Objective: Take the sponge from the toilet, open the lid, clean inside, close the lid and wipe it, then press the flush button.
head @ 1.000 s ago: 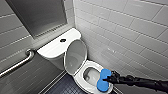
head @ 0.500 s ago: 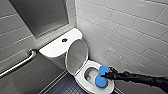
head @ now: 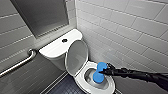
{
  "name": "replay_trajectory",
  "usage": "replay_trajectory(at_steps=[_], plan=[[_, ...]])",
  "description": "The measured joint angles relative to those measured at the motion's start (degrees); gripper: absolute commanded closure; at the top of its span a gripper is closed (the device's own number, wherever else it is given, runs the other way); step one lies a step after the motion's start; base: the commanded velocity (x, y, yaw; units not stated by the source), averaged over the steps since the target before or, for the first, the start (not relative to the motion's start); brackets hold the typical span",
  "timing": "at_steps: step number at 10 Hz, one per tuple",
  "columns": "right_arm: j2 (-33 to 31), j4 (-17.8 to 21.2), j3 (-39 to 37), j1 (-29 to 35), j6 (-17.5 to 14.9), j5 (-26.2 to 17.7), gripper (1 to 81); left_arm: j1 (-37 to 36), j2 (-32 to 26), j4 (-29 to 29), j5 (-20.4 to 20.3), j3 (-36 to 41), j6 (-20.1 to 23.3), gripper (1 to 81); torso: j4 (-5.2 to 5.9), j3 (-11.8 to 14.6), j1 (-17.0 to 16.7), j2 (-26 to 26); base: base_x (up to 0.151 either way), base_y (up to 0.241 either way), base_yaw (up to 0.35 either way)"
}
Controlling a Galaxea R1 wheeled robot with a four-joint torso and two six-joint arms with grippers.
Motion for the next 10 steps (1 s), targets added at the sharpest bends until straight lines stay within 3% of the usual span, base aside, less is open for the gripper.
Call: replay_trajectory(at_steps=[5, 10], plan=[[1.71, 0.06, -1.74, 0.52, 0.22, 0.0, 81.1, 1.0, -0.38, -0.09, -0.59, 0.17, -0.04, 1.0, 0.0, 0.0, 0.72, -1.09, 0.0, 0.0, 0.0], [5.38, 0.06, -5.44, 2.16, 1.26, -0.04, 81.1, 2.54, -5.97, -1.28, -5.25, 10.09, -0.06, 1.0, 0.0, -0.02, 0.72, -1.09, 0.0, 0.0, 0.0]])
